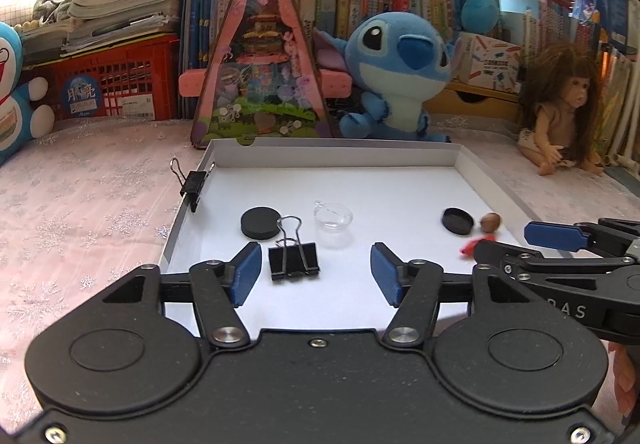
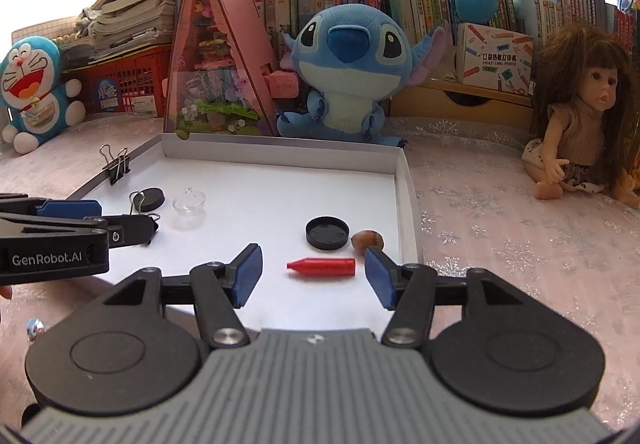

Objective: Organize rigid objects
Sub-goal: 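Withdraw both open tools from the tray back to the tablecloth items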

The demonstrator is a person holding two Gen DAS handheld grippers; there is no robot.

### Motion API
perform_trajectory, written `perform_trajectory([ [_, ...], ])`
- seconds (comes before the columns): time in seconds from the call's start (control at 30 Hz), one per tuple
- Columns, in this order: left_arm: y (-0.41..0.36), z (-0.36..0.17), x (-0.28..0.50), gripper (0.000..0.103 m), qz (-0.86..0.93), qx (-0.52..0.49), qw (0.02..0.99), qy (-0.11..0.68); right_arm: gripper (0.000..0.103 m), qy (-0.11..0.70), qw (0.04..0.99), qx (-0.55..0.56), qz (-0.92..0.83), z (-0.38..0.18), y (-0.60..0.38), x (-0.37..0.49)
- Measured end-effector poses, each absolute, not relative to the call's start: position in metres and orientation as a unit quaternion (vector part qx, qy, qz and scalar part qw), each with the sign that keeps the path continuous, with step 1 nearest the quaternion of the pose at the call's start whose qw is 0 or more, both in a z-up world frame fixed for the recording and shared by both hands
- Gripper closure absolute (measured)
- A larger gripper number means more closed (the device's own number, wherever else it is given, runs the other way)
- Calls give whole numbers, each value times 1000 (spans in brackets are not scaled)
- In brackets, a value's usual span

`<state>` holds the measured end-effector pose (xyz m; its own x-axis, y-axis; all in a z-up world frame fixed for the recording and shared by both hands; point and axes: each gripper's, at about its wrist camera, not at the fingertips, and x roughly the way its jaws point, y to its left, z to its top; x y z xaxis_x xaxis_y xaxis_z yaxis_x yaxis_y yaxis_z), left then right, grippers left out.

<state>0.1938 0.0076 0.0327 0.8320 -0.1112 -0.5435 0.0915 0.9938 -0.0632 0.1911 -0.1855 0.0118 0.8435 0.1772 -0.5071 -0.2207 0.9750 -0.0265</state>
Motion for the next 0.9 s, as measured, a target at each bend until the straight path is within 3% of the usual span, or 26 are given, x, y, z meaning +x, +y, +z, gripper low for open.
perform_trajectory([
  [0.9,14,38,114,34,-99,-13,957,271,21,267,954,-49,130,17,-186,127],
])
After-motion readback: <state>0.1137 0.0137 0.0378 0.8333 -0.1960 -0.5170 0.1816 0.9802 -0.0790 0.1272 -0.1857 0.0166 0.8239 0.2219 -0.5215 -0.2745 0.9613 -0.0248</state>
